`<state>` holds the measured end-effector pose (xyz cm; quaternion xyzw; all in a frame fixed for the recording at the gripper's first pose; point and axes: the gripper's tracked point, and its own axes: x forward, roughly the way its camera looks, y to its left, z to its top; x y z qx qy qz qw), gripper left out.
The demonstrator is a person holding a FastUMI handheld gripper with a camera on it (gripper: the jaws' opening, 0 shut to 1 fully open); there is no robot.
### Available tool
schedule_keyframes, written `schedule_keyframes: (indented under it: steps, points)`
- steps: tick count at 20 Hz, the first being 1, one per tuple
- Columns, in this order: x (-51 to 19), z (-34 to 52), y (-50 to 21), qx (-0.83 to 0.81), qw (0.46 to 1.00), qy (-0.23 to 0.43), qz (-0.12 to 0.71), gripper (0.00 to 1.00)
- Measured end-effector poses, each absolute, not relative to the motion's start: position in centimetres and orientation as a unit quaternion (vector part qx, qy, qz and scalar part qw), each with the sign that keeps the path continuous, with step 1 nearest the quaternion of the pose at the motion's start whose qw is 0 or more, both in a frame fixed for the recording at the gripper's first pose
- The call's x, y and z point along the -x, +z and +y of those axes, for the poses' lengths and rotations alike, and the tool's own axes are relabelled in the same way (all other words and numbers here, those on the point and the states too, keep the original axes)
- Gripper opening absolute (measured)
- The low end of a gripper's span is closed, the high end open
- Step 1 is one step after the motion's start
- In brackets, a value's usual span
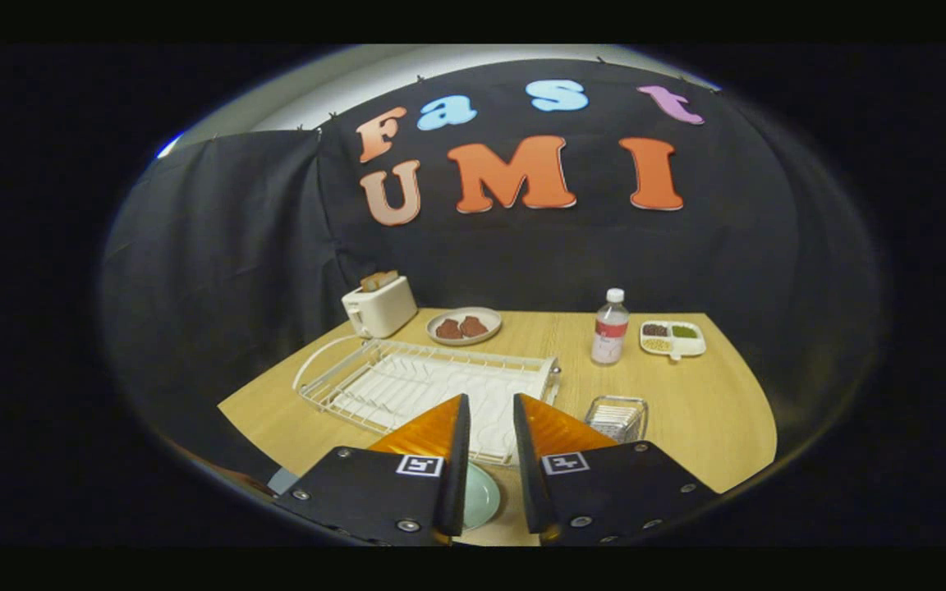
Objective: Take the plate from the dish rack, then take the spoon from the basket and place it into the plate.
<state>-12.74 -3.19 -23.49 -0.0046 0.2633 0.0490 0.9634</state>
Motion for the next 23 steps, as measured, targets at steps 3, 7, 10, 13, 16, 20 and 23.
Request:
schedule_keyframes:
  steps: [3,7,10,13,16,20,23]
  points:
    - [11.1,-4.0,-17.4,0.016,0.979,0.036,0.201,0.39]
    - [9.6,-4.0,-13.7,0.045,0.988,0.022,0.148,0.62]
    - [8.9,-3.8,-10.9,0.051,0.993,0.009,0.110,0.77]
    - [8.6,-4.0,-8.8,0.055,0.995,-0.003,0.080,0.88]
    - [8.5,-4.2,-6.7,0.072,0.996,-0.014,0.057,0.90]
    - [8.6,-4.2,-4.0,0.073,0.997,-0.025,0.026,0.91]
    - [8.8,-4.2,-2.2,0.078,0.997,-0.029,0.008,0.91]
